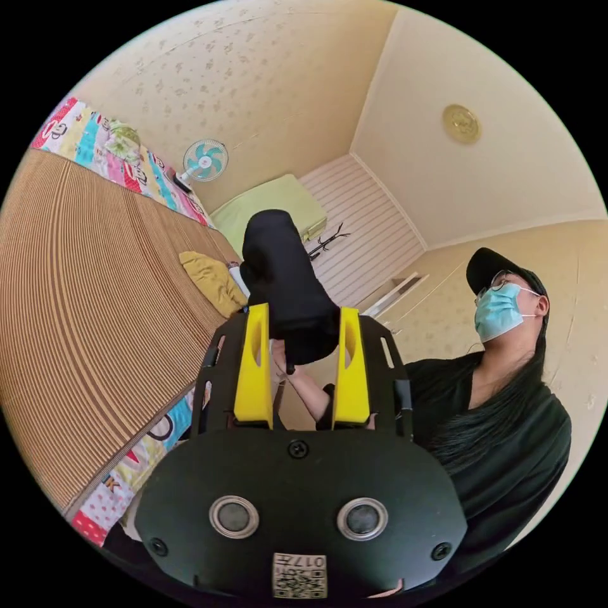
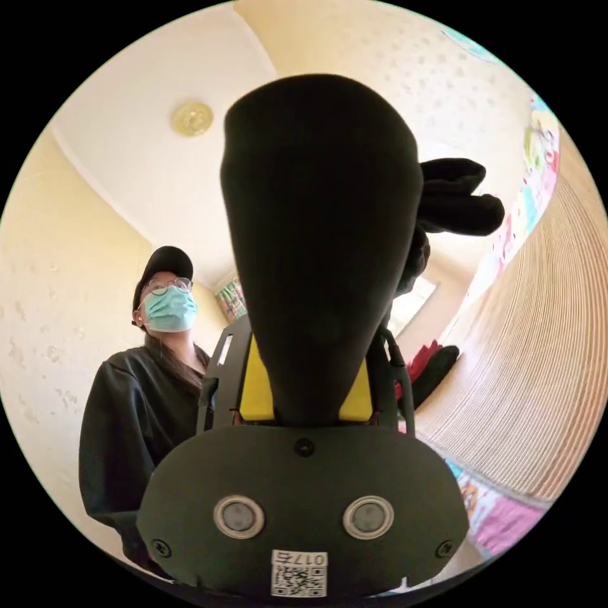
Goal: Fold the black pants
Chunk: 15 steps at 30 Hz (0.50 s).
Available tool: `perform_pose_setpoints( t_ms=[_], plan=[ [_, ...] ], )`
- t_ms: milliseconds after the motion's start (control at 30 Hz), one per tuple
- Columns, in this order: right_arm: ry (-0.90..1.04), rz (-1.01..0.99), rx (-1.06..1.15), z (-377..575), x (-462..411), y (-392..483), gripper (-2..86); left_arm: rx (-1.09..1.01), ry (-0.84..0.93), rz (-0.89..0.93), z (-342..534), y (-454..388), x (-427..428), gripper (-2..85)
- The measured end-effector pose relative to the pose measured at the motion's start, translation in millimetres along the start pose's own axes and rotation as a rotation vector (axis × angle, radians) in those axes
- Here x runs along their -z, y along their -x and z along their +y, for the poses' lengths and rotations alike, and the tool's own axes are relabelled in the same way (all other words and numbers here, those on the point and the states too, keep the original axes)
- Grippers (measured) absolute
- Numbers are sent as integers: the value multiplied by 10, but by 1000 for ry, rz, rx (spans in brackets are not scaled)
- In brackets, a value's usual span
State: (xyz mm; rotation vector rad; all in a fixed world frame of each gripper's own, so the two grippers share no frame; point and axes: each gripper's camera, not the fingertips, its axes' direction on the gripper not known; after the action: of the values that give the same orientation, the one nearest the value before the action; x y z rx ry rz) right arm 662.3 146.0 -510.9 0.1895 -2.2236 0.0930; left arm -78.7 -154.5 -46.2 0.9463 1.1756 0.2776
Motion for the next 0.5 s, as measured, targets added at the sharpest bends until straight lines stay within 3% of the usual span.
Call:
perform_pose_setpoints(
  t_ms=[167,267,367,433,500],
  plan=[
    [-199,252,52,-1176,1019,-220,176,53,85,-146,228,-27,-68,160],
    [-358,541,-174,-1398,1971,-720,176,222,90,-216,735,232,-56,164],
    [-616,744,-415,-858,2643,-898,136,415,-12,-137,1316,525,84,164],
    [-521,773,-333,-445,2614,-764,59,481,-113,-121,1596,585,228,158],
    [-458,826,-323,-85,2471,-632,37,501,-178,-204,1739,539,407,151]
  ],
)
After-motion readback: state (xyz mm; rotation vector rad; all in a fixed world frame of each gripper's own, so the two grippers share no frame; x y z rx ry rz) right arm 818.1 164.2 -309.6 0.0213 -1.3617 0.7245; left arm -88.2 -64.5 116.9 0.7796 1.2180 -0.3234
